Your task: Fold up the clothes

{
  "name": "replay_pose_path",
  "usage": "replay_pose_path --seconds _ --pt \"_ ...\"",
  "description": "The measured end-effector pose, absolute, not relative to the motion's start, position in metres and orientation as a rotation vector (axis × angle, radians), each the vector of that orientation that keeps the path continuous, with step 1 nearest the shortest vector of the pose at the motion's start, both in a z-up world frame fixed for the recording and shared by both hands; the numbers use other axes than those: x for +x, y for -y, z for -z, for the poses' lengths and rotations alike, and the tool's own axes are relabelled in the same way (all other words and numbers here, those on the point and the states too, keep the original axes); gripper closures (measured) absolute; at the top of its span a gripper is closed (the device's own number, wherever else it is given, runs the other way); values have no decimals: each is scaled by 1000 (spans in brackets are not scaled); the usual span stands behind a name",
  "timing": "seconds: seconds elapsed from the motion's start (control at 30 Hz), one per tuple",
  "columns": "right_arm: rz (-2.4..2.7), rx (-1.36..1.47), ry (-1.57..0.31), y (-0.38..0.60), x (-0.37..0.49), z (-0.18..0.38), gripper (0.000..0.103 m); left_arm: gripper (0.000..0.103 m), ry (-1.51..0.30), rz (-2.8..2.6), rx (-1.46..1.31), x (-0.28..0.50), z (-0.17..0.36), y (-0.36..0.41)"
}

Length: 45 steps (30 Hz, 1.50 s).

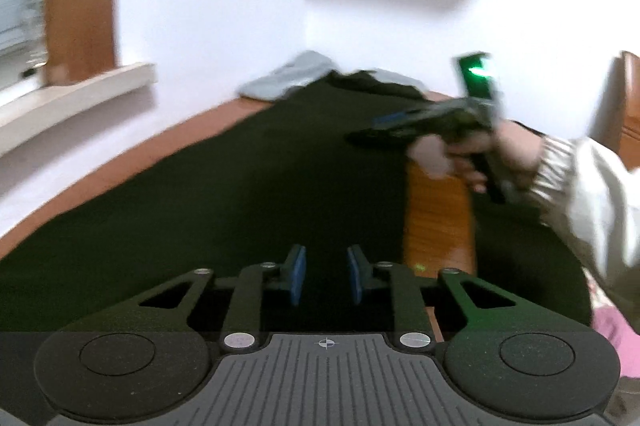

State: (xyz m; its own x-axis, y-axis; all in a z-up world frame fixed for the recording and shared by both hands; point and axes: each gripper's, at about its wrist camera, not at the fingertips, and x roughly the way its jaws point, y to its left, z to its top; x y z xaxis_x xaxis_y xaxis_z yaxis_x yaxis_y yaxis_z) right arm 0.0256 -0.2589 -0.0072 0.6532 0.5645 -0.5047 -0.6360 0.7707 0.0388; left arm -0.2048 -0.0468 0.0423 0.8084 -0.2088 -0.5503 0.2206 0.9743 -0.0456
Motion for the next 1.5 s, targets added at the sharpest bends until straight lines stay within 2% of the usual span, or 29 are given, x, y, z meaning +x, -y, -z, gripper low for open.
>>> replay_pose_path --seconds 0.1,0.17,0.4,0.43,0.53,0.6,0.73,1.03,1.1,1.17,1.2,1.33,1.4,1.47,1.5 --pt "-686 -183 -535 255 29 4 39 72 -616 237 69 -201 -39 68" --pt "-691 -171 -541 256 30 5 39 59 -626 240 100 -199 -35 80" --pt "-694 -161 -527 261 27 7 39 55 -687 200 182 -189 -19 101" --pt "-694 -161 -526 261 27 6 39 56 -688 194 189 -187 -19 102" --pt "-695 -144 -517 264 26 7 41 100 -681 200 164 -181 -27 92" --pt "-684 -87 -492 273 26 7 46 100 -637 183 109 -181 -41 77" --pt "-644 31 -418 292 23 7 46 100 -572 191 -77 -179 -69 32" --pt "-592 72 -353 301 17 8 46 100 -598 211 -105 -161 -57 10" --pt "-583 110 -348 306 17 9 44 100 -601 239 -129 -165 -53 9" --pt "-569 155 -352 315 18 9 32 100 -607 260 -151 -170 -50 9" --pt "-568 176 -362 320 19 10 29 100 -608 270 -157 -173 -48 9" --pt "-564 259 -401 342 23 12 28 100 -601 280 -161 -179 -44 12" --pt "-562 301 -420 353 25 13 32 100 -597 282 -158 -178 -40 10" --pt "-559 343 -440 364 27 13 46 100 -591 283 -166 -176 -35 6" --pt "-558 364 -449 370 28 14 49 100 -586 281 -177 -175 -31 3"
